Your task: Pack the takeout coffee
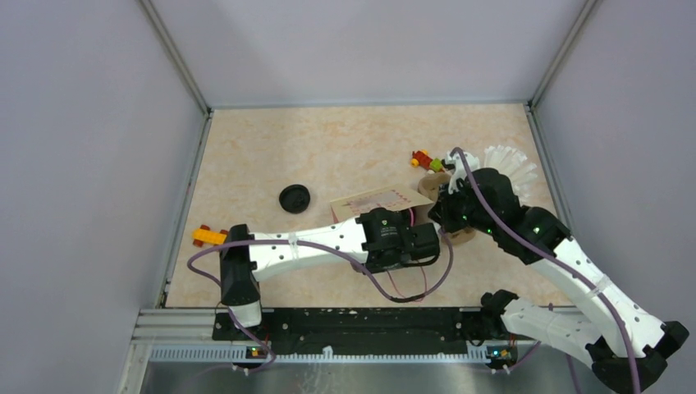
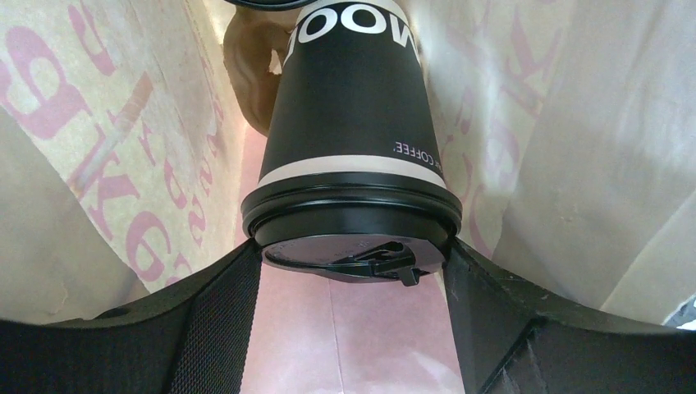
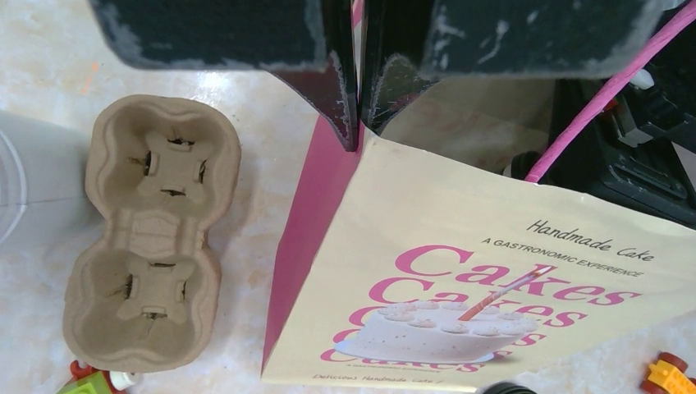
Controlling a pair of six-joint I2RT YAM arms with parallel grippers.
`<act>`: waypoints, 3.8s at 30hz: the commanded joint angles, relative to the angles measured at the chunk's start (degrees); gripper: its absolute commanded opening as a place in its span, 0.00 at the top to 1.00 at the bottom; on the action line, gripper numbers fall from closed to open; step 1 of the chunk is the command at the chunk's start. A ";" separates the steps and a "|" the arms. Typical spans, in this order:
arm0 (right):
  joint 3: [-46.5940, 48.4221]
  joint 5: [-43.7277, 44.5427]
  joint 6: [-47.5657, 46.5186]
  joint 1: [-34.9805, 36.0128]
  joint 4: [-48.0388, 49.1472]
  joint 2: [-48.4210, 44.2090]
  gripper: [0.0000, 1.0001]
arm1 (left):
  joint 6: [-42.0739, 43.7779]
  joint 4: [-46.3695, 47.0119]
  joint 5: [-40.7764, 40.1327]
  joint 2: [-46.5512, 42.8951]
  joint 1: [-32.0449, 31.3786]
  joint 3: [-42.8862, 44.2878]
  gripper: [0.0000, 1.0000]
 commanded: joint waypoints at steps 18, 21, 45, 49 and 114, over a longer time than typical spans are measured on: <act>1.60 -4.06 5.63 -0.30 1.16 -0.98 1.00 | -2.52 -1.26 -3.48 -0.17 -0.77 -0.45 0.49; 0.68 -4.50 6.54 -0.30 1.30 -1.69 1.00 | -3.86 -2.12 -5.53 0.32 -0.82 -0.12 0.49; -0.66 -6.59 7.68 -0.30 1.69 -2.65 1.00 | -4.32 -1.61 -6.10 6.42 -0.99 -1.51 0.44; -0.70 -6.46 7.62 -0.30 1.68 -2.77 1.00 | -6.33 -2.29 -8.19 7.58 -0.87 -1.43 0.43; -11.05 -9.68 14.17 -0.22 10.36 -7.28 1.00 | -7.05 -3.06 -15.52 2.24 0.83 -8.08 0.47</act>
